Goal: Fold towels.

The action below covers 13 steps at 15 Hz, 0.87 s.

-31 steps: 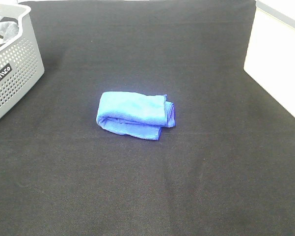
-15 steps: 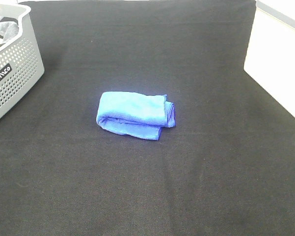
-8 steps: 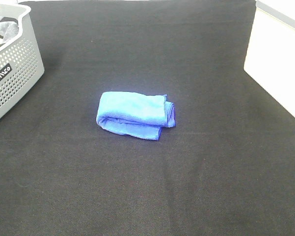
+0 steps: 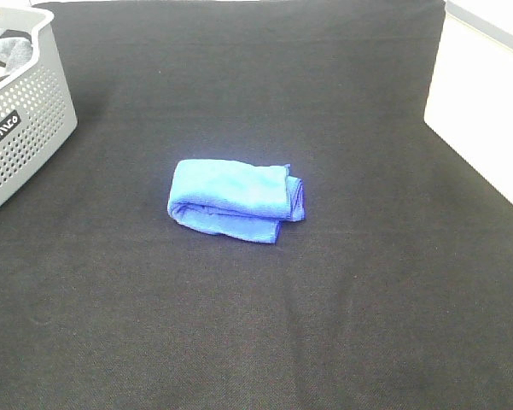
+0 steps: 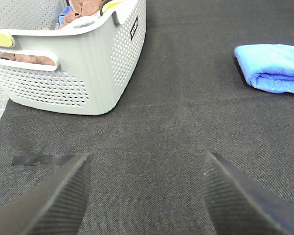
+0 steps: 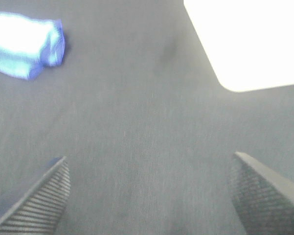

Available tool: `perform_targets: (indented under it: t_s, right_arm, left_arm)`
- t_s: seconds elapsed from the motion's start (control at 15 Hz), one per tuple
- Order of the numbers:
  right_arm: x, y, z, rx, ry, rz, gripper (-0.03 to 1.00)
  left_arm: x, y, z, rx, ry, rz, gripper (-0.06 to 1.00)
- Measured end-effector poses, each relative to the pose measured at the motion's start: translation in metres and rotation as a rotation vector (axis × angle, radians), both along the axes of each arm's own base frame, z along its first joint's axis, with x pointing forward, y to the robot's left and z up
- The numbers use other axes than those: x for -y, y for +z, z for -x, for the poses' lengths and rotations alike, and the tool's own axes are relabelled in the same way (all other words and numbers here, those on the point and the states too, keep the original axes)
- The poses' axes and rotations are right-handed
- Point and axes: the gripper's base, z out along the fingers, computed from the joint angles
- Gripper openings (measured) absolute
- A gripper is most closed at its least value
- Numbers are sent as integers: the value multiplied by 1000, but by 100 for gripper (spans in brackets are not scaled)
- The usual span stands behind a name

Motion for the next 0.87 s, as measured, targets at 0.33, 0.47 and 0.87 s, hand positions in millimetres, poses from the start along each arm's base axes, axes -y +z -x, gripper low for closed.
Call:
perform_targets:
  t_s: [0.33,0.47,0.87]
  right_arm:
    - [0,-1,8,47,1,0,83]
    - [0,-1,8,48,1,0,83]
    - [0,-1,8,48,1,0,83]
  left_arm:
    - [0,0,0,1,0,0,63]
    - [0,0,0,1,0,0,63]
    - [0,0,0,1,0,0,63]
